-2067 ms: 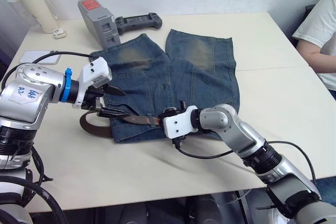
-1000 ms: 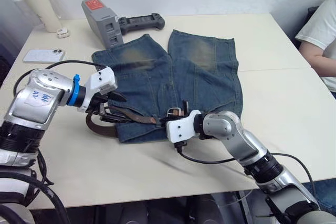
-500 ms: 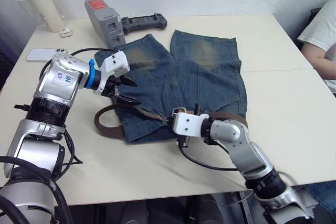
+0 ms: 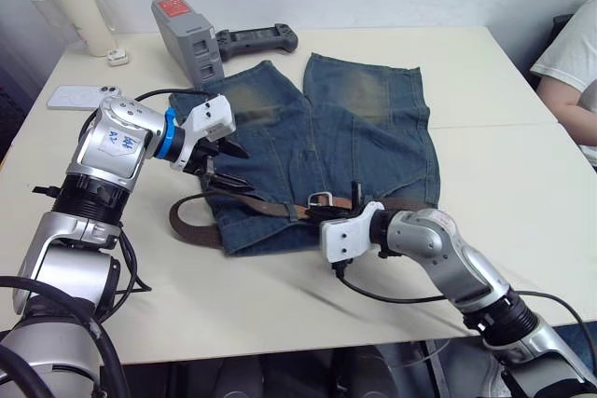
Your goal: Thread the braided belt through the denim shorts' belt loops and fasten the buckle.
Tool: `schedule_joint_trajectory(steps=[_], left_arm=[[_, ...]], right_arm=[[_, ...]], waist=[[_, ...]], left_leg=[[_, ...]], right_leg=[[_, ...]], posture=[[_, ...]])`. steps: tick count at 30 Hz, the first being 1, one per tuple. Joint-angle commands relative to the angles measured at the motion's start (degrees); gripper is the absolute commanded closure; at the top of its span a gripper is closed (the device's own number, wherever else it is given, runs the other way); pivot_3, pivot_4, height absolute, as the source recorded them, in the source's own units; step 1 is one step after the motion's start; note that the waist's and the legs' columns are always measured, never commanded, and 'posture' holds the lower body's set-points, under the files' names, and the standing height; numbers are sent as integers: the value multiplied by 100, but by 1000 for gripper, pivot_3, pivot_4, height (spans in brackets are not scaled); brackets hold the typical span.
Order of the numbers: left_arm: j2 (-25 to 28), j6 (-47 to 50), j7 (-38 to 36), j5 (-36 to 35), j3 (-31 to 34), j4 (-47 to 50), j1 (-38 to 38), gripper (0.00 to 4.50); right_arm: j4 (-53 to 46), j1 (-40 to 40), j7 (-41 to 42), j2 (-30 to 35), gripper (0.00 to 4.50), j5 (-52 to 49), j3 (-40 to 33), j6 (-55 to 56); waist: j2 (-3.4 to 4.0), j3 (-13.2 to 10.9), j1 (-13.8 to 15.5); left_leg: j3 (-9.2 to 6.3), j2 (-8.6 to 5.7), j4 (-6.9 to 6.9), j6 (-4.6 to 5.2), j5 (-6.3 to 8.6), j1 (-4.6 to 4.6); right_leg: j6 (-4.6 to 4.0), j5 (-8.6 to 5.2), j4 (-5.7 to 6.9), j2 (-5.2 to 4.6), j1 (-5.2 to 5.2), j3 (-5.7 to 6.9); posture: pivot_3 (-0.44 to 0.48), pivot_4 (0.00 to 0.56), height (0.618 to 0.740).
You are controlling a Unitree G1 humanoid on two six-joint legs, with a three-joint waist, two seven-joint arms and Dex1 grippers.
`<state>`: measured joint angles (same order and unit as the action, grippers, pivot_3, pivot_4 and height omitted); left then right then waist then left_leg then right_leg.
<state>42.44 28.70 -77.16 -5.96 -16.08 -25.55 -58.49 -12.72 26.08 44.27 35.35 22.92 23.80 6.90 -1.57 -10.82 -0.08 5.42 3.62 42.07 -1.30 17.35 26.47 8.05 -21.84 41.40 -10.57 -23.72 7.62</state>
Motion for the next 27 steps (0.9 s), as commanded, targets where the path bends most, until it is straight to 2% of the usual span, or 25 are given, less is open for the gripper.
schedule_joint_trajectory(steps=[1,18,27], left_arm=[[36,-86,-7,40,117,102,-3,0],[-134,-227,17,142,103,47,82,0],[-166,-276,19,158,114,28,130,0]], right_arm=[[-183,66,106,340,4479,-155,-390,328],[326,441,633,1570,4479,-970,-1517,1018],[710,187,767,2053,4479,-1509,-1977,1548]], waist=[[0,0,3],[0,0,5],[0,0,25]], left_leg=[[0,0,0,0,0,0],[0,0,3,1,0,0],[0,-1,4,1,1,1]], right_leg=[[0,0,0,0,0,0],[0,0,-1,0,2,2],[0,0,-2,-2,2,1]], posture=[[0,150,664],[0,150,664],[0,150,664]])
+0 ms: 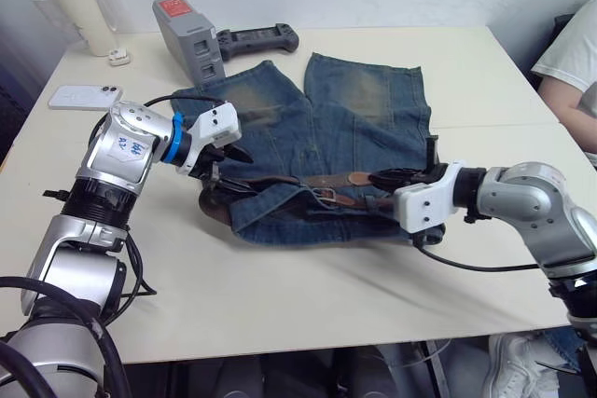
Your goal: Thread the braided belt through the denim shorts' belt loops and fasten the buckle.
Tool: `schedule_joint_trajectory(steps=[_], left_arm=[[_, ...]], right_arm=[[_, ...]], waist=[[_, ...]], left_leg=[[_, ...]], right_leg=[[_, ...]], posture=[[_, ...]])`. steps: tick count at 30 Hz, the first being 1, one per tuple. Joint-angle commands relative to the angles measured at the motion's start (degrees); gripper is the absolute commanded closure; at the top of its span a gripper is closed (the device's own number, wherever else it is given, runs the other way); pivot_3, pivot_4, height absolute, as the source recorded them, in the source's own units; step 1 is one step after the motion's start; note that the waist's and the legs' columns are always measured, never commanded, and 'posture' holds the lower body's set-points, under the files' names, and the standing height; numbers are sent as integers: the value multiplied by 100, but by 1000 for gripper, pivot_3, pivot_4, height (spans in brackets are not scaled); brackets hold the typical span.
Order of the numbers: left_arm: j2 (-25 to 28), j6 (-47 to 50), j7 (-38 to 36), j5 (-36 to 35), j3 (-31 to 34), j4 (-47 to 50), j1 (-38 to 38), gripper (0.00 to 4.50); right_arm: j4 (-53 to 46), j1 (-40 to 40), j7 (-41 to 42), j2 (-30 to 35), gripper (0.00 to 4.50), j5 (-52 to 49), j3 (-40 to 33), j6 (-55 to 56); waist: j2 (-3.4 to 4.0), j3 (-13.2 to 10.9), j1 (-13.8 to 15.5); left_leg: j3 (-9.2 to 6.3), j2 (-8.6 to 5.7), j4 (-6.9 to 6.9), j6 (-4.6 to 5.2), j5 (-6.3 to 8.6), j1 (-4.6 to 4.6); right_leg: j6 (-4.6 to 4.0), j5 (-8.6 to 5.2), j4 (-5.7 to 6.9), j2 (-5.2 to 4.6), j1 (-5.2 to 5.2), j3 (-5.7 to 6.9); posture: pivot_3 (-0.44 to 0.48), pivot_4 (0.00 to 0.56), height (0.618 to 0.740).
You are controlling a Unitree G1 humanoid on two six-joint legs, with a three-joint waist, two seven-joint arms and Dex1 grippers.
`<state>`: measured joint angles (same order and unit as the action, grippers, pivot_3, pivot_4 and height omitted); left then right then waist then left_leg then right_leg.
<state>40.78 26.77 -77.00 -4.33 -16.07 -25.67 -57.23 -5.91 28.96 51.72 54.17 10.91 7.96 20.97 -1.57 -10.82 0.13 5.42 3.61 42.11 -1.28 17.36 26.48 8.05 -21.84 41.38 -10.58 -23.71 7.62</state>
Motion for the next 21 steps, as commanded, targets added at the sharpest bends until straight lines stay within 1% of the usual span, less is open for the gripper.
schedule_joint_trajectory(steps=[1,2,4,7,9,11,13,14,16,18,21], left_arm=[[-6,-87,4,-5,118,26,-4,0],[-11,-89,4,-6,124,17,-9,0],[-125,483,-66,-380,387,13,-176,0],[-107,957,-261,-680,578,91,-291,0],[64,1271,-596,-888,604,307,-252,0],[335,1560,-1121,-1271,690,694,-89,0],[412,1798,-1143,-1449,829,739,-71,0],[398,1801,-997,-1423,855,655,-94,0],[284,1512,-434,-1096,806,232,-153,0],[113,1424,-18,-950,816,-85,-242,0],[-119,1296,343,-803,776,-436,-363,0]], right_arm=[[25,-159,31,199,4479,-324,-402,200],[22,-195,39,216,4479,-329,-406,246],[-62,-273,-37,89,4479,-213,-289,197],[-162,-366,-114,-72,4479,-163,-192,102],[-206,-441,-126,-118,4479,-135,-179,79],[-271,-516,-113,-153,4479,-134,-176,49],[-374,-587,-102,-159,4479,-146,-177,24],[-413,-611,-96,-165,4479,-162,-180,16],[-554,-728,-57,-137,4479,-238,-205,68],[-712,-884,-24,-104,4479,-306,-232,114],[-857,-1042,-22,-93,4479,-297,-256,149]], waist=[[0,0,1],[0,0,-3],[0,0,-9],[0,0,-16],[0,0,-23],[0,0,-24],[1,0,-30],[1,0,-30],[1,0,1],[1,0,20],[0,0,56]], left_leg=[[0,0,1,0,0,0],[0,0,1,1,0,0],[0,1,1,1,0,-3],[0,1,1,1,0,-3],[0,2,1,1,0,-2],[0,2,-2,1,0,-3],[1,2,-5,1,0,-3],[2,2,-5,0,0,-6],[0,2,-2,1,0,-11],[-3,2,5,1,0,-14],[-4,1,10,5,3,-9]], right_leg=[[0,0,0,0,2,1],[0,0,0,0,2,1],[0,0,1,1,2,0],[0,0,2,1,2,0],[0,0,2,1,1,0],[0,0,1,1,0,0],[0,0,-1,2,0,1],[0,0,-1,2,1,0],[0,0,1,1,7,0],[0,0,1,0,14,1],[0,0,1,0,14,0]], posture=[[0,150,664],[0,150,664],[0,150,664],[0,150,664],[0,150,664],[0,150,664],[0,150,664],[0,150,664],[0,150,664],[0,150,664],[0,150,664]])
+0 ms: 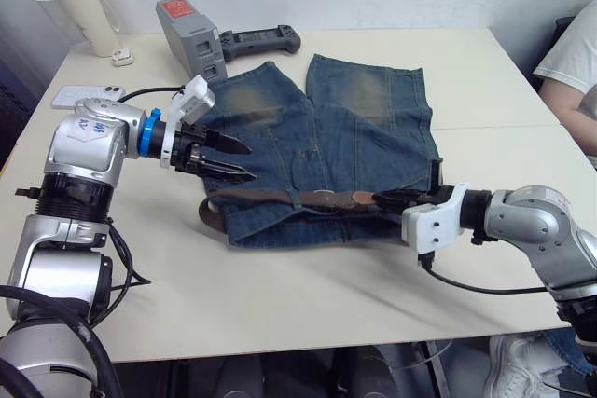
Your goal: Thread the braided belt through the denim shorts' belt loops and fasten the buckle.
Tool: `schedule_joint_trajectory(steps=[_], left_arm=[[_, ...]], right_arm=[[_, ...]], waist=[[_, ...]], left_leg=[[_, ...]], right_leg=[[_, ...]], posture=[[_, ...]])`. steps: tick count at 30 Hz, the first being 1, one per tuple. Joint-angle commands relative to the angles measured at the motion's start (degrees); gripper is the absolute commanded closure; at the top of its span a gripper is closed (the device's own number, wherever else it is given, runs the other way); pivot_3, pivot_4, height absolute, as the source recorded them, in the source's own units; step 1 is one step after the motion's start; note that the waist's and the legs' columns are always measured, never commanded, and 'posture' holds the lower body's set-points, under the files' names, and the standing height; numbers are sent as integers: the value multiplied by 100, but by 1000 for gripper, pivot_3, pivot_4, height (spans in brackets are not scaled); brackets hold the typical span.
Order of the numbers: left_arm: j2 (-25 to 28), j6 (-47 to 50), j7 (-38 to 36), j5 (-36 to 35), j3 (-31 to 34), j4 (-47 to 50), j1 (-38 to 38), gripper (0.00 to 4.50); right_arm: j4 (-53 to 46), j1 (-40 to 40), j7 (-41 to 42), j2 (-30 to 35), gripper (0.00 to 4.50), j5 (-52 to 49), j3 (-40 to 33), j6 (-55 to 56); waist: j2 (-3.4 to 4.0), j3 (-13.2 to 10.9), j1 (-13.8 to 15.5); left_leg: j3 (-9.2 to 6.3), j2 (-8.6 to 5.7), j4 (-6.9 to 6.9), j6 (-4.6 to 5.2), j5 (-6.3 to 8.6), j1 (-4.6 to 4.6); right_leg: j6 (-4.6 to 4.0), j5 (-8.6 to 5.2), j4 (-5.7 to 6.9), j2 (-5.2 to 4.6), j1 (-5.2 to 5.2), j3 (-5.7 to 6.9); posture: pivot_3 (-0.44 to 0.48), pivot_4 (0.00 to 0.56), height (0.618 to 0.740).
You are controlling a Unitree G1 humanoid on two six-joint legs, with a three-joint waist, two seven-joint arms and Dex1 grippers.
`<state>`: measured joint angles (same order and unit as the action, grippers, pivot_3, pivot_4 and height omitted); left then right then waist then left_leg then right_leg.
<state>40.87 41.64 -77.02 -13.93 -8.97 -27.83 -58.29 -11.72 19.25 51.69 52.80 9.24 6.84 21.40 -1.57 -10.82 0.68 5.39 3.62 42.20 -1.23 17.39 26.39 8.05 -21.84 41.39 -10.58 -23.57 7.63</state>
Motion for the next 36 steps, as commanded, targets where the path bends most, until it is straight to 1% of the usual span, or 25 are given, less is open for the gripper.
schedule_joint_trajectory(steps=[1,3,4,5,7,10,11,13,14,19,25,33,36], left_arm=[[-198,-269,444,240,16,-326,-282,0],[-402,-520,652,507,-195,-616,-331,0],[-484,-641,688,613,-290,-729,-345,525],[-542,-735,703,691,-348,-821,-362,806],[-549,-1110,519,954,-642,-907,-263,1690],[-556,-1443,438,1202,-845,-1044,-206,2898],[-504,-1695,351,1358,-1010,-1027,-103,3376],[-448,-2015,232,1555,-1205,-1025,25,4162],[-435,-2156,211,1638,-1257,-1068,58,4447],[-404,-3070,399,2106,-1452,-1649,91,4447],[-453,-3745,564,2382,-1503,-2087,72,4447],[-521,-4011,578,2448,-1437,-2435,65,4447],[-523,-4021,573,2431,-1400,-2481,73,4447]], right_arm=[[-305,-104,-31,37,4479,-119,-150,117],[-330,-96,-72,18,4479,-45,-144,160],[-330,-79,-92,13,4500,-22,-156,153],[-331,-70,-106,10,4500,-8,-166,145],[-323,-32,-186,15,4500,88,-227,126],[-303,2,-273,35,4500,157,-297,154],[-297,24,-315,50,4500,192,-339,169],[-287,37,-363,76,4500,224,-396,173],[-288,32,-382,94,4500,251,-417,169],[-303,-25,-403,209,4500,252,-618,160],[-100,-234,-278,621,4500,-27,-1070,342],[432,-157,-92,1096,4500,-416,-1464,597],[552,-96,-63,1171,4500,-474,-1455,662]], waist=[[0,0,4],[0,0,10],[0,0,10],[0,0,3],[0,0,-3],[0,0,-15],[0,0,-22],[0,0,-47],[0,0,-58],[1,2,-61],[19,18,-70],[51,45,-75],[52,49,-76]], left_leg=[[1,0,1,0,0,4],[1,0,0,0,0,3],[0,0,1,0,0,2],[2,0,0,0,0,1],[3,0,-2,0,0,1],[4,0,-5,0,0,2],[4,0,-5,0,0,2],[4,0,-6,0,0,2],[6,0,-7,0,0,1],[6,-1,-3,0,0,-4],[9,0,-3,0,0,-17],[11,1,10,0,0,-27],[12,2,9,0,0,-26]], right_leg=[[0,0,1,0,-3,0],[0,0,0,0,-3,1],[0,0,1,0,-2,1],[0,0,1,0,-2,0],[0,0,0,0,-3,0],[0,0,0,1,-5,1],[0,0,0,1,-6,0],[0,0,-1,1,-6,1],[0,0,-1,0,-6,0],[0,0,0,-1,1,0],[0,0,5,-1,7,-4],[0,0,14,-2,10,-11],[0,0,19,-2,9,-11]], posture=[[0,150,664],[0,150,664],[0,150,664],[0,150,664],[0,150,664],[0,150,664],[0,150,664],[0,150,664],[0,150,664],[0,150,664],[0,150,664],[0,150,664],[0,150,664]])
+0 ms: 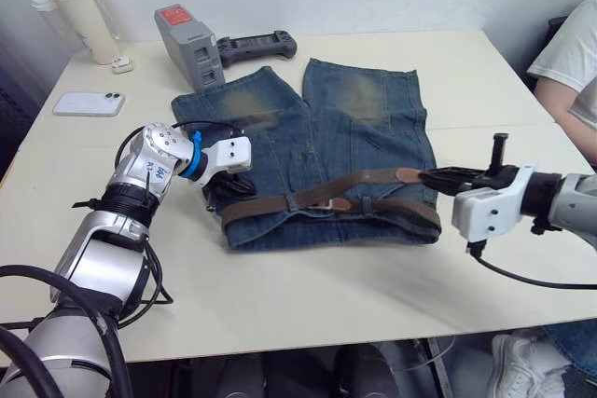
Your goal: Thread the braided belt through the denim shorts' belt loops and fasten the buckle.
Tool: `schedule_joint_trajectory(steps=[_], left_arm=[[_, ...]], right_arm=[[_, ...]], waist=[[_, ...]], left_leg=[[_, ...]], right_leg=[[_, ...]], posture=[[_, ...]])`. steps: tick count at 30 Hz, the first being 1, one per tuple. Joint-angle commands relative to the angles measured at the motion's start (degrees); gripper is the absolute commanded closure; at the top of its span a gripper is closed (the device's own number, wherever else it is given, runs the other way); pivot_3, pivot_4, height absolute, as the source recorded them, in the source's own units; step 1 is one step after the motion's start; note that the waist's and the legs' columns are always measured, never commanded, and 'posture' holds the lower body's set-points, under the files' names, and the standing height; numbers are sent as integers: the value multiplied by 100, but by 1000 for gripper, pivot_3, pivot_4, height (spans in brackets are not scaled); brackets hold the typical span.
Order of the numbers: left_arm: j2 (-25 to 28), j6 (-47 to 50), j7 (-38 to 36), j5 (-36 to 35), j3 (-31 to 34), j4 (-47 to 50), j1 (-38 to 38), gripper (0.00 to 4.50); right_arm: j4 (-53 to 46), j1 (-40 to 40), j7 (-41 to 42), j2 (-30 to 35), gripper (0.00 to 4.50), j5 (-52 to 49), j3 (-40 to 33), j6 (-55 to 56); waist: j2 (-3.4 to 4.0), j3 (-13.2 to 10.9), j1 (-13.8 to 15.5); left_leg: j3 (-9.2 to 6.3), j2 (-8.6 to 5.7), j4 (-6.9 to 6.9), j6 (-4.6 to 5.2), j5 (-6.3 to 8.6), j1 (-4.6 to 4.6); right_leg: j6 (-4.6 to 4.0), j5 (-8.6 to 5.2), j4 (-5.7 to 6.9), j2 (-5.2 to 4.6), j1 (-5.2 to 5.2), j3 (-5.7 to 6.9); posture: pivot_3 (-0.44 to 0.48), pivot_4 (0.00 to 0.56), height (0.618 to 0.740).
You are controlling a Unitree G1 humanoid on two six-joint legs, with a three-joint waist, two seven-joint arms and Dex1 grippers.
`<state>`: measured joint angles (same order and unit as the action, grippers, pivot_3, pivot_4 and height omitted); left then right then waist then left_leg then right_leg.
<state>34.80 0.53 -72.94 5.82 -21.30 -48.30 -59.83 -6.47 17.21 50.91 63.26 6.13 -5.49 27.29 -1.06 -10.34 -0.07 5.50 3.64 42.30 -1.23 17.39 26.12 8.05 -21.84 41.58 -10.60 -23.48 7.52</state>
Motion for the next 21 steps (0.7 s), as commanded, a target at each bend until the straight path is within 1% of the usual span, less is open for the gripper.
schedule_joint_trajectory(steps=[1,4,6,8,10,11,16,17,19,20,21], left_arm=[[90,84,142,455,-168,-433,234,4447],[79,85,116,433,-151,-450,230,4447],[148,72,-11,343,-88,-333,298,4447],[127,396,-117,156,93,-301,274,4447],[207,521,-387,18,233,-170,266,3801],[265,654,-537,-122,373,-52,243,3562],[395,1394,-846,-708,1018,267,-17,1348],[409,1575,-882,-876,1194,343,-123,1068],[369,1889,-854,-1152,1484,530,-286,324],[329,2047,-817,-1276,1597,659,-332,40],[273,2199,-768,-1381,1680,821,-369,40]], right_arm=[[30,128,17,128,4500,-177,-204,75],[46,227,33,105,4500,-188,-119,80],[57,456,87,84,4500,-196,3,63],[79,607,124,58,4500,-202,85,70],[37,735,180,12,4500,-247,182,48],[3,805,205,-11,4500,-272,237,39],[-37,1013,327,-58,4500,-377,372,-3],[-54,1069,369,-70,4500,-432,408,-38],[-64,1170,449,-81,4500,-509,473,-80],[-75,1208,484,-91,4500,-544,495,-119],[-77,1242,533,-94,4500,-578,518,-169]], waist=[[1,1,0],[5,3,0],[6,4,-2],[7,4,-6],[7,4,-20],[6,4,-28],[5,1,-24],[2,-1,-20],[-4,-4,4],[-7,-6,13],[-8,-7,26]], left_leg=[[0,0,0,0,0,0],[0,0,0,0,0,0],[0,0,1,0,0,0],[0,0,0,0,0,1],[0,1,-2,0,0,4],[2,1,-4,0,0,7],[8,2,-12,0,0,20],[8,2,-10,0,0,23],[5,2,-7,0,0,26],[2,2,-4,0,0,29],[0,1,-2,1,0,33]], right_leg=[[0,0,0,0,0,0],[0,0,1,0,0,-1],[0,0,2,0,-1,-1],[0,0,2,0,-2,-1],[-1,0,1,1,-5,1],[-1,0,1,1,-9,0],[-1,-1,-4,1,-25,3],[-1,-1,-4,0,-26,3],[-1,0,-5,0,-25,5],[-1,0,-5,0,-25,8],[-1,0,-5,-1,-25,9]], posture=[[0,150,664],[0,150,664],[0,150,664],[0,150,664],[0,150,664],[0,150,664],[0,150,664],[0,150,664],[0,150,664],[0,150,664],[0,150,664]])
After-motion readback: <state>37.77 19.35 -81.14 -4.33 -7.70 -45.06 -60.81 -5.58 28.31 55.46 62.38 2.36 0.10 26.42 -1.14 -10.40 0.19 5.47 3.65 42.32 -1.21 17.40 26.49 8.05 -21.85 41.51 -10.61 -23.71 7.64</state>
